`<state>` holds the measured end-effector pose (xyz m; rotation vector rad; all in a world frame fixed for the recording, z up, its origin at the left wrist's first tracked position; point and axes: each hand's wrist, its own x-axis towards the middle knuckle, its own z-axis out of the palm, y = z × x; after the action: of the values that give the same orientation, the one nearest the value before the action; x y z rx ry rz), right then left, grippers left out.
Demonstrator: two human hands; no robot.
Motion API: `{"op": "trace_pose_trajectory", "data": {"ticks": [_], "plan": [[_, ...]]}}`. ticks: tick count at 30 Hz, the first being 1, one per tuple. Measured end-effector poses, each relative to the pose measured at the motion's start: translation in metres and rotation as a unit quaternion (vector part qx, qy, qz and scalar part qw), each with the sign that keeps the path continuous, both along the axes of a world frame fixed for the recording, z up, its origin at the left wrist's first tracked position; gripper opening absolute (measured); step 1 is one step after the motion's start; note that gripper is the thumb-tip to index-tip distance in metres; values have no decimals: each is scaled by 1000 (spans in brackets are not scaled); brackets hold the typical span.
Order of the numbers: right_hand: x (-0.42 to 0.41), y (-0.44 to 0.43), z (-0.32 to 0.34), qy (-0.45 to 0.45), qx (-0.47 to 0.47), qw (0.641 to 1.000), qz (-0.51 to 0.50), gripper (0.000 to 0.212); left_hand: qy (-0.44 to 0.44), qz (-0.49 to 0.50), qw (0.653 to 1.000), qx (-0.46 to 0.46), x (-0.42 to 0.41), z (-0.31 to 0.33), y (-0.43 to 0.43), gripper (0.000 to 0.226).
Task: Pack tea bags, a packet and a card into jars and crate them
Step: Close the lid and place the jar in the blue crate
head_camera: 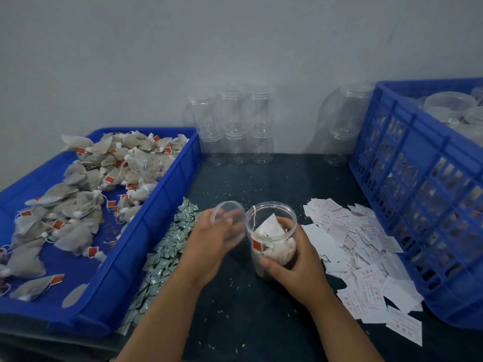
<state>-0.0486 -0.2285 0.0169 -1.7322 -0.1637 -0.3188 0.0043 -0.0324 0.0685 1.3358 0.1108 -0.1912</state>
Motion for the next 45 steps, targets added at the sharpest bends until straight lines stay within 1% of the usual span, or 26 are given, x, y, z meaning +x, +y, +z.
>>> {"op": "trace_pose_trajectory", "data": {"ticks": [1, 2, 4, 9, 15, 16, 18, 20, 22, 24, 25, 26, 28, 29, 31, 33, 36, 39, 42, 45], "plan": [[0, 1, -1, 0, -4, 1000, 5, 74, 13, -40, 997, -60, -1, 5, -3, 30], [1, 1, -2, 0, -8, 1000, 9, 75, 15, -65, 994, -83, -3, 9, -5, 34], [2, 0, -6, -3, -16, 1000, 12, 78, -4, -81, 995, -64, -4, 13, -6, 30], [4, 0, -8, 8, -45, 999, 8, 83, -35, -68, 997, -31, -4, 29, 3, 33], [5, 1, -6, 6, -86, 996, -11, 82, -99, -71, 993, -2, -8, 48, 11, 50], [5, 2, -6, 9, -85, 996, -13, 82, -112, -80, 990, 12, -9, 50, 11, 49], [5, 3, -6, 12, -77, 997, -11, 83, -155, -88, 981, 77, -12, 52, 8, 45], [5, 3, -7, 12, -74, 997, -4, 83, -208, -64, 966, 142, -12, 50, 3, 42], [4, 3, -5, 11, -71, 997, 4, 82, -227, -25, 962, 150, -8, 47, -1, 40], [2, 4, -3, 9, -62, 998, 8, 81, -233, -15, 957, 171, -4, 44, -3, 37], [1, 4, -2, 10, -58, 998, 8, 81, -245, -22, 944, 219, -2, 44, -3, 38], [1, 5, -2, 12, -57, 998, 8, 81, -260, -37, 923, 283, -1, 43, -3, 42], [2, 5, -3, 14, -64, 998, 8, 82, -288, -93, 866, 399, -6, 44, -6, 58], [3, 5, -4, 16, -69, 997, 9, 81, -296, -126, 839, 439, -10, 44, -9, 66], [5, 6, -5, 20, -81, 996, 9, 76, -311, -170, 793, 496, -16, 43, -17, 73], [7, 6, -7, 24, -88, 996, 6, 71, -319, -170, 766, 532, -20, 42, -23, 73], [8, 6, -10, 25, -86, 996, 6, 66, -315, -155, 741, 572, -22, 47, -30, 72], [8, 6, -11, 28, -80, 996, 12, 69, -318, -154, 725, 591, -25, 48, -36, 66], [8, 4, -9, 28, -62, 998, 12, 69, -334, -182, 729, 570, -22, 52, -35, 60], [5, 3, -4, 49, -13, 998, 33, 63, -363, -231, 740, 517, -15, 59, -30, 51]]}}
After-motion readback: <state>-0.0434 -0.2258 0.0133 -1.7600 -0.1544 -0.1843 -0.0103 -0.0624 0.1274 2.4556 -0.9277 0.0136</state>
